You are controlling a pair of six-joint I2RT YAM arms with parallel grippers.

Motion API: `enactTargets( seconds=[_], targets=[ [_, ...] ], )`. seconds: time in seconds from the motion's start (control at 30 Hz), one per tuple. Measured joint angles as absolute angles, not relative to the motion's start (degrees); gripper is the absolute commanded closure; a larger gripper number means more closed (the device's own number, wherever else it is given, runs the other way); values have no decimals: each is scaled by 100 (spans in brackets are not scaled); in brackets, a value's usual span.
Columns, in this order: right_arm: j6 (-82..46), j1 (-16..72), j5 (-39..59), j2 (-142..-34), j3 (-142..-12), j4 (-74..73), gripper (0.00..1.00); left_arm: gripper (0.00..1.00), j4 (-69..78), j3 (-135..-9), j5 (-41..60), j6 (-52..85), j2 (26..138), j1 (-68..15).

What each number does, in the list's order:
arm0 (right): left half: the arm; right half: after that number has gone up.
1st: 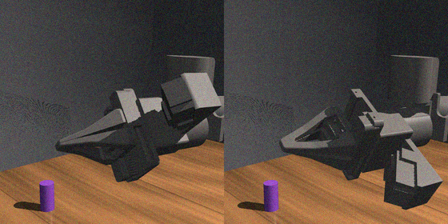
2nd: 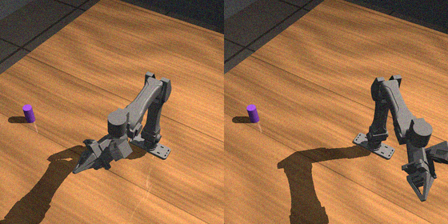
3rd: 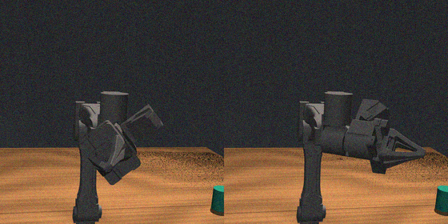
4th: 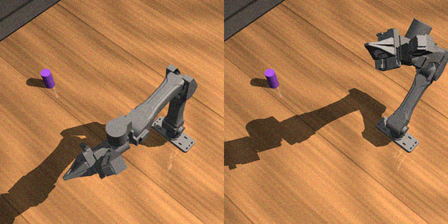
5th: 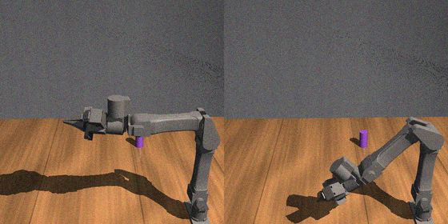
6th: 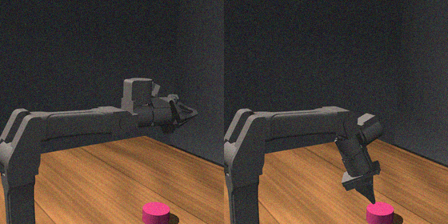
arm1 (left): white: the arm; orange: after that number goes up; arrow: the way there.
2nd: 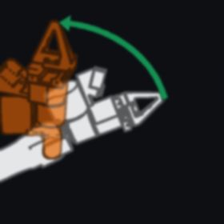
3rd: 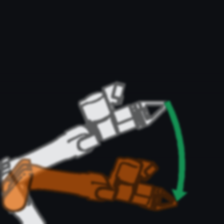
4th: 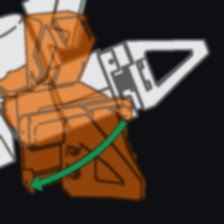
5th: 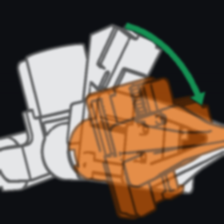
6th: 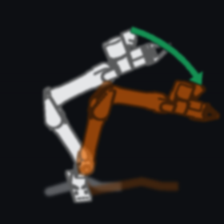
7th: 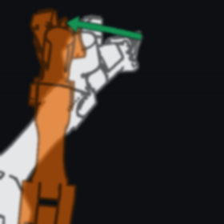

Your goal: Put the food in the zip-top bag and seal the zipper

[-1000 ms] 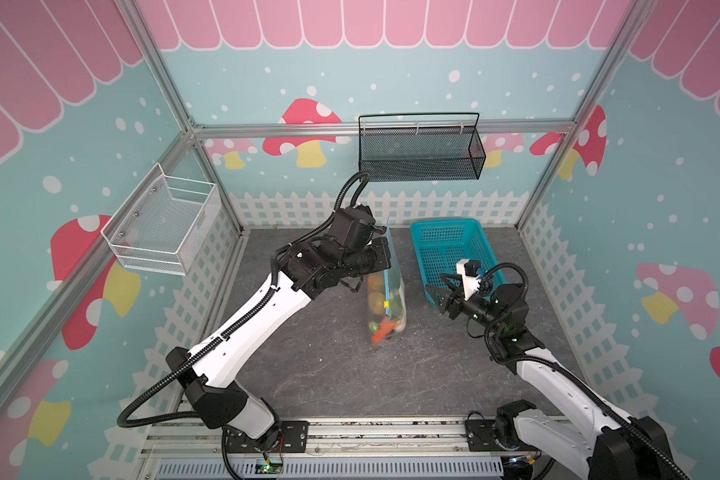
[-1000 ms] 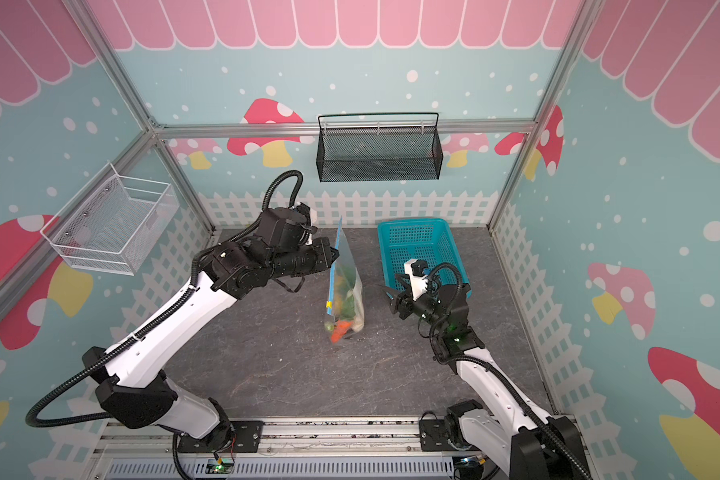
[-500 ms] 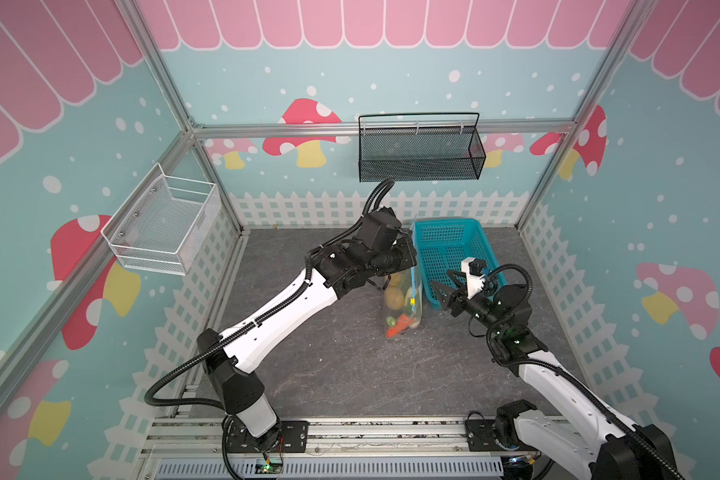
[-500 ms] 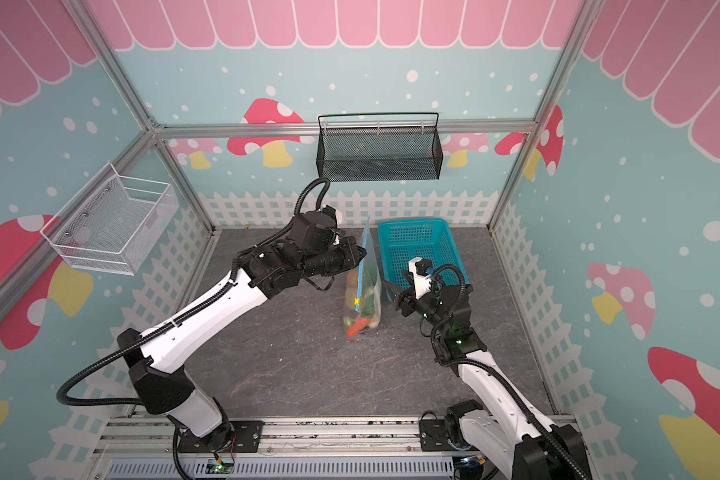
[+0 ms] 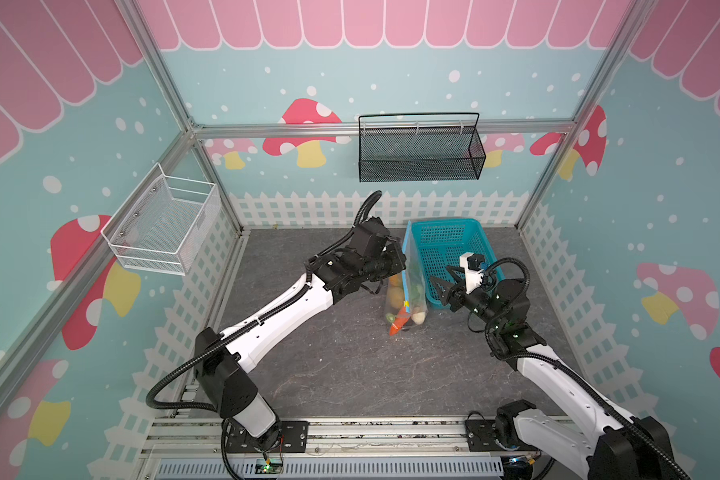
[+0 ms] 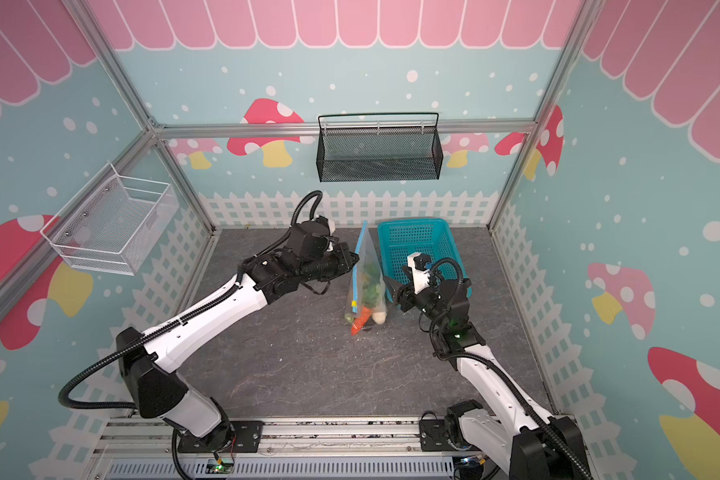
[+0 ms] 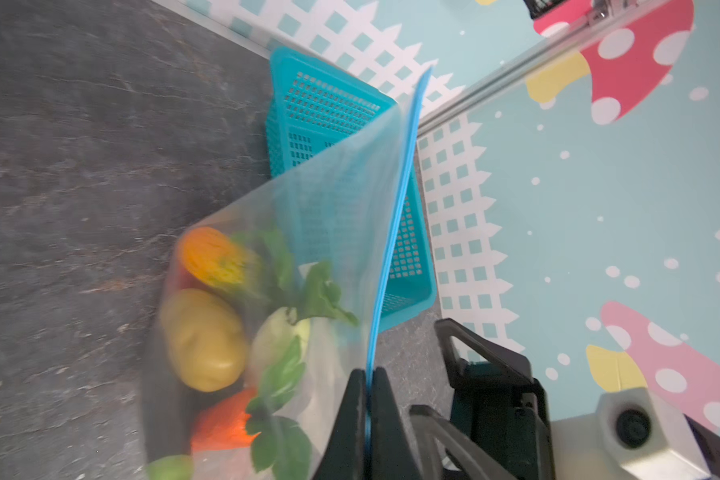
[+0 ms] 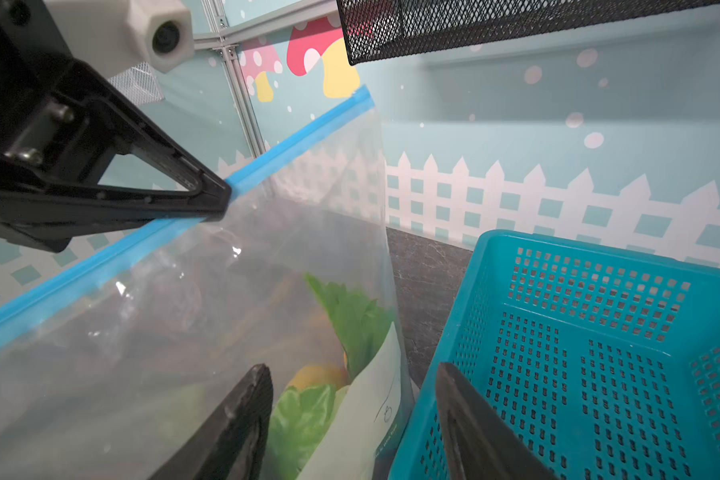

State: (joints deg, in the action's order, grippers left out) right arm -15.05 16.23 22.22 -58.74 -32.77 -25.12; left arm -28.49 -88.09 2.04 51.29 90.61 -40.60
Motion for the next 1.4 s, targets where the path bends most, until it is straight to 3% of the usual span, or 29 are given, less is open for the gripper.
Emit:
enactTargets(
  seconds=[0.5, 1.0, 1.27, 1.4],
  targets=[
    [-1592, 1625, 2300, -5961, -3361, -2449, 35, 100, -2405, -6173, 1085, 4523, 8300, -1890],
    [-1747, 1625, 2198, -5645, -3356, -2005, 34, 91, -2053, -5452, 1651, 2606, 8615, -281],
    [-2421, 1623, 1780, -4720, -2856, -1535, 31, 47, -2180, -5675, 1133, 2152, 9507, 97],
    [-2958, 1597, 1496, -4329, -2580, -1118, 29, 31, -2268, -5730, 790, 2069, 9539, 97]
  ],
)
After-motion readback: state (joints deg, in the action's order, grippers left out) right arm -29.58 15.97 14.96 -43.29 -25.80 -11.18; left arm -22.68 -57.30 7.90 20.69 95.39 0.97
